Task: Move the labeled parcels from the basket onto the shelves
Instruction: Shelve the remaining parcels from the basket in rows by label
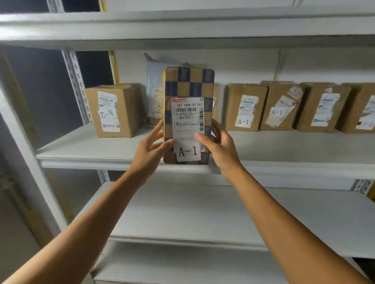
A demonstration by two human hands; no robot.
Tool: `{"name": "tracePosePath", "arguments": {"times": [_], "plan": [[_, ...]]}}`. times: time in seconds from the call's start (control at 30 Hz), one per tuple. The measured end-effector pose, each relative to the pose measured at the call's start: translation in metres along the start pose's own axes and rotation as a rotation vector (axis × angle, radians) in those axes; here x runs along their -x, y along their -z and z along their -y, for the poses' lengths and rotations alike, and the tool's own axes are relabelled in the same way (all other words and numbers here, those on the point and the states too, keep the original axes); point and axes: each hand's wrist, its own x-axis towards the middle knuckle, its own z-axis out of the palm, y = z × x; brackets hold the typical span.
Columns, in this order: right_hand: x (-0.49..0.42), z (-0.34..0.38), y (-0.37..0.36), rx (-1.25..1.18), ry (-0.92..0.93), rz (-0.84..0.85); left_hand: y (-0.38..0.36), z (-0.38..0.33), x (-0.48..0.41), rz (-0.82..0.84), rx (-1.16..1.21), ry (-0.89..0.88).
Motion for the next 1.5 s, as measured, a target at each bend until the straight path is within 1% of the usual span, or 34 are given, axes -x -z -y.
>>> {"name": "tracePosePath", "arguments": {"times": [0.2, 0.43, 0.63, 0.83, 0.93, 1.03, 1.13, 1.27, 1.33, 1.5], "plan": [[-0.031, -0.02, -0.053, 0.029, 0.015, 0.008, 0.043, 0.022, -0.019, -0.028, 0.013, 0.019], [-0.078, -0.051, -0.076, 0.004, 0.001, 0.013, 0.071, 0.052, -0.067, -0.036, -0.011, 0.072], [-0.129, -0.071, -0.088, 0.014, -0.031, 0.05, 0.078, 0.079, -0.112, -0.04, 0.013, 0.13], [-0.173, -0.105, -0.096, 0.126, -0.064, 0.065, 0.073, 0.109, -0.156, -0.113, 0.008, 0.178], [-0.185, -0.112, -0.097, 0.154, -0.086, 0.051, 0.073, 0.124, -0.17, -0.121, 0.015, 0.184], [-0.196, -0.113, -0.098, 0.19, -0.11, 0.045, 0.076, 0.132, -0.186, -0.102, 0.013, 0.191], [-0.204, -0.116, -0.1, 0.251, -0.096, -0.002, 0.077, 0.138, -0.198, -0.085, -0.021, 0.199], [-0.208, -0.12, -0.106, 0.297, -0.06, -0.046, 0.081, 0.146, -0.21, 0.009, -0.067, 0.217], [-0.21, -0.122, -0.108, 0.314, -0.053, -0.06, 0.084, 0.15, -0.215, 0.03, -0.091, 0.211], [-0.21, -0.123, -0.111, 0.353, -0.045, -0.071, 0.084, 0.158, -0.219, 0.022, -0.114, 0.179]]}}
